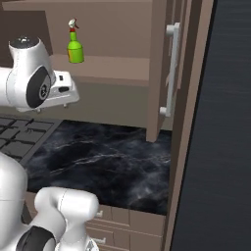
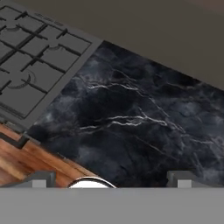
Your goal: Move the cutting board and knife to the sink. Then move spray from the cabinet to the counter.
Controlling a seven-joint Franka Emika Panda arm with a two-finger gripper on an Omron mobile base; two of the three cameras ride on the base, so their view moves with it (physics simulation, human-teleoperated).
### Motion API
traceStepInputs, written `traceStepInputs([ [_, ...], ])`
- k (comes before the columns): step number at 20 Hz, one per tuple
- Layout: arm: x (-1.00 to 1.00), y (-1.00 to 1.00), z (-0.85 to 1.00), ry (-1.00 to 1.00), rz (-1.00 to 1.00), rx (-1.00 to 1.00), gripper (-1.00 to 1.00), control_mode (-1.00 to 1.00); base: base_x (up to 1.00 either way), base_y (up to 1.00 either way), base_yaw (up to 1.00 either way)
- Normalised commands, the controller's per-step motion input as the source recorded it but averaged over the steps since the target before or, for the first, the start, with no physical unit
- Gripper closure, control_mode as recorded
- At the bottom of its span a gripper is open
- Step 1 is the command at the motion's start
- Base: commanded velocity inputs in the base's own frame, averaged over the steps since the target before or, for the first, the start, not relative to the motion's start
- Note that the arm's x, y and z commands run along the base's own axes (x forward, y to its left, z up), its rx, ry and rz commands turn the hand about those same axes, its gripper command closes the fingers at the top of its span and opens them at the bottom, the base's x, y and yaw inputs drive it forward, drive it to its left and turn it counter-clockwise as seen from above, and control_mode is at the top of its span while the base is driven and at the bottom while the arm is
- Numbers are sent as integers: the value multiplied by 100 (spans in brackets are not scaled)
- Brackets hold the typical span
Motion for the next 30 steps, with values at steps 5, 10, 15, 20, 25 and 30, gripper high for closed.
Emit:
traceStepInputs([
  [5, 0, 6, 87, -18, -11, -1, -100, -100, 0, 0, 0],
  [10, 0, 3, 52, -5, -25, -1, -100, -100, 0, 0, 0],
  [15, 1, 1, 27, -5, -9, 1, -100, -100, 0, 0, 0],
  [20, 0, 10, 15, -7, -1, 11, -100, -100, 0, 0, 0],
  [25, 0, 28, 8, -12, 0, 11, -100, -100, 0, 0, 0],
  [30, 33, 36, 4, -13, -1, 2, -100, -100, 0, 0, 0],
])
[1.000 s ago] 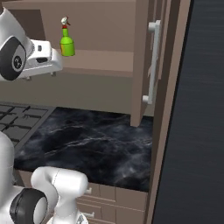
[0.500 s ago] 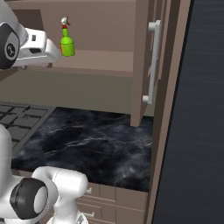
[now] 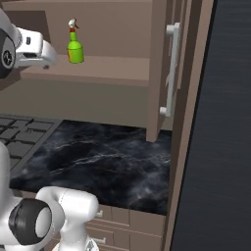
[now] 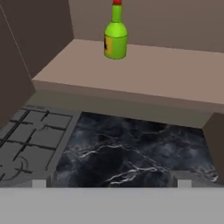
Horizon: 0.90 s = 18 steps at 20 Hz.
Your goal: Move the cutting board and knife to the sink. Then move spray from the cabinet to the counter.
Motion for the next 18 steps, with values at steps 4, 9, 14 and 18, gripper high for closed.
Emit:
traceStepInputs([
  [4, 56, 31, 1, -9, -3, 0, -100, -100, 0, 0, 0],
  [9, 55, 20, 0, -8, -2, 0, -100, -100, 0, 0, 0],
  [14, 43, 14, 7, -9, -2, 0, -100, -100, 0, 0, 0],
  [18, 36, 4, 15, -9, -3, 0, -100, -100, 0, 0, 0],
])
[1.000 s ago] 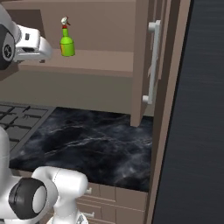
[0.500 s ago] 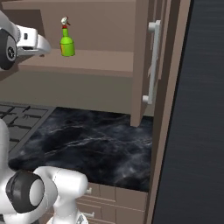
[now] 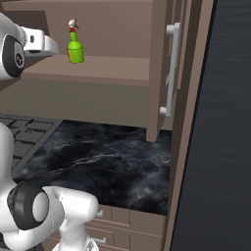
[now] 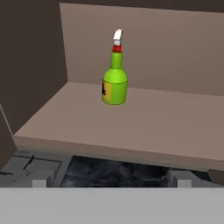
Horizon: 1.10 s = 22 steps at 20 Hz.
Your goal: Move the cutting board and knife to the sink. Then move spray from the cabinet to the counter.
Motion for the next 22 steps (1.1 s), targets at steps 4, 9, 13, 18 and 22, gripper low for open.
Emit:
traceStepInputs([
  [4, 48, 0, 10, -5, -5, -1, -100, -100, 0, 0, 0],
  [9, 53, 0, 2, 0, -5, -2, -100, -100, 0, 0, 0],
  [13, 47, 2, 0, 0, -3, -1, -100, -100, 0, 0, 0],
  [18, 48, 4, 0, 0, -2, -1, -100, -100, 0, 0, 0],
  [22, 45, 6, 0, -2, -1, -1, -100, -100, 0, 0, 0],
])
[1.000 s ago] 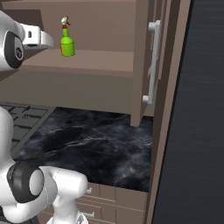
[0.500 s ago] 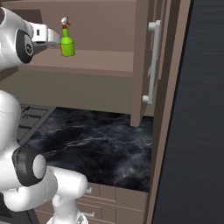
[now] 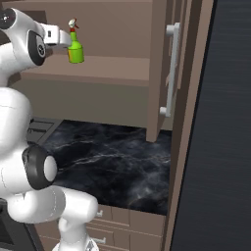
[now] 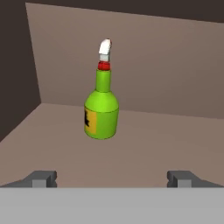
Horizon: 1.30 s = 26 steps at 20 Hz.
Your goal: Move the cutting board and knife to the sink. Then move spray from the cabinet to the counter.
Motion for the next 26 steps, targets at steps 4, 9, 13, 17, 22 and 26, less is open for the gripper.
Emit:
traceStepInputs([
  [4, 47, 9, 0, -1, 0, 0, -100, -100, 0, 0, 0],
  [9, 46, 20, 0, 0, 0, 0, -100, -100, 0, 0, 0],
  [13, 44, 14, 0, 0, 0, 0, -100, -100, 0, 0, 0],
  [17, 38, 8, 0, 0, -1, 0, -100, -100, 0, 0, 0],
  [22, 34, 0, 0, 0, -3, 0, -100, -100, 0, 0, 0],
  [26, 35, 0, 0, 0, -4, 0, -100, -100, 0, 0, 0],
])
